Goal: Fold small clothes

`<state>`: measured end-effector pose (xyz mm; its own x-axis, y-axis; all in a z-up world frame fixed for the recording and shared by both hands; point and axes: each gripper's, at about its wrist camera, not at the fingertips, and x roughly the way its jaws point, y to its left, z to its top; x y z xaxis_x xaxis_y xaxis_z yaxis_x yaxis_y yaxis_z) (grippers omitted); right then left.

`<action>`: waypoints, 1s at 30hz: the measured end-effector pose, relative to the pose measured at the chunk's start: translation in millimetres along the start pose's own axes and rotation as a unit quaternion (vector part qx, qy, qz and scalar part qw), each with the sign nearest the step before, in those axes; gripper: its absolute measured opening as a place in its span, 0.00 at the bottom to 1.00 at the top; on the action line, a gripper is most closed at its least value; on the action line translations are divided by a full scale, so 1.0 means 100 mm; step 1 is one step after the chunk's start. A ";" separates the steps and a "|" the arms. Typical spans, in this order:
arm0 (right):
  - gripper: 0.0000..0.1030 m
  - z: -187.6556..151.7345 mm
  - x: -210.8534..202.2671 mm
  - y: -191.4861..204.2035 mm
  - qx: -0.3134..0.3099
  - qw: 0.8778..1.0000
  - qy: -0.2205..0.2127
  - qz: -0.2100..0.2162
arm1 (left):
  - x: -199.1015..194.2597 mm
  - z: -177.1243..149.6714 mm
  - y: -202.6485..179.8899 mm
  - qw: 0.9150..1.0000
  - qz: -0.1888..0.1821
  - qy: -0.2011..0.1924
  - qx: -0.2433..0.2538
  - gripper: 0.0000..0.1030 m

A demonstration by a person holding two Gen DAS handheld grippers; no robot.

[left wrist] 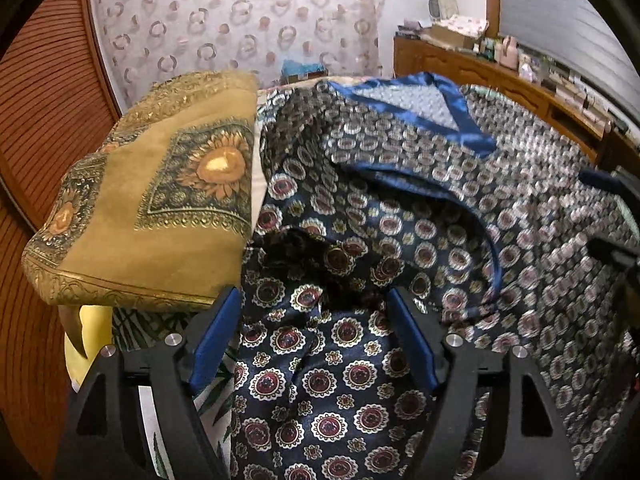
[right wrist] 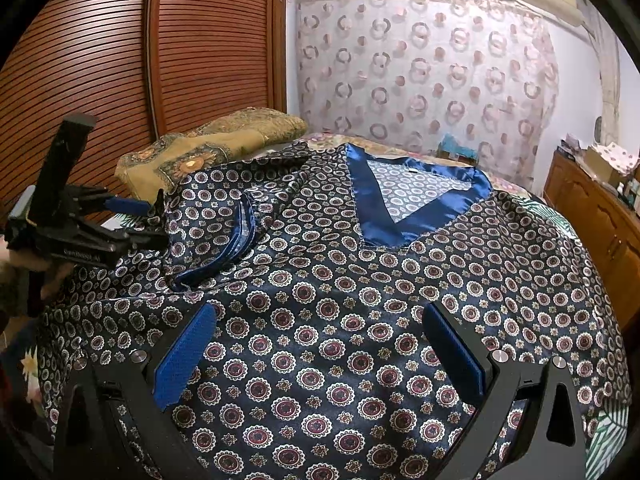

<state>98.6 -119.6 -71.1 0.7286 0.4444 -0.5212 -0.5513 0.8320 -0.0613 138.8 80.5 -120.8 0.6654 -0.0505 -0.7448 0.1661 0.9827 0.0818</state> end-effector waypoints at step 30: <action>0.91 0.95 1.71 0.28 -0.037 0.988 0.139 0.048 | 0.02 -0.08 0.11 0.999 -0.032 -0.001 -0.033 0.76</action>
<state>246.5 11.2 -80.8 0.5367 0.4036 -0.7410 -0.6488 0.7588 -0.0567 136.4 92.3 -126.5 0.6559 -0.1142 -0.7462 0.1603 0.9870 -0.0101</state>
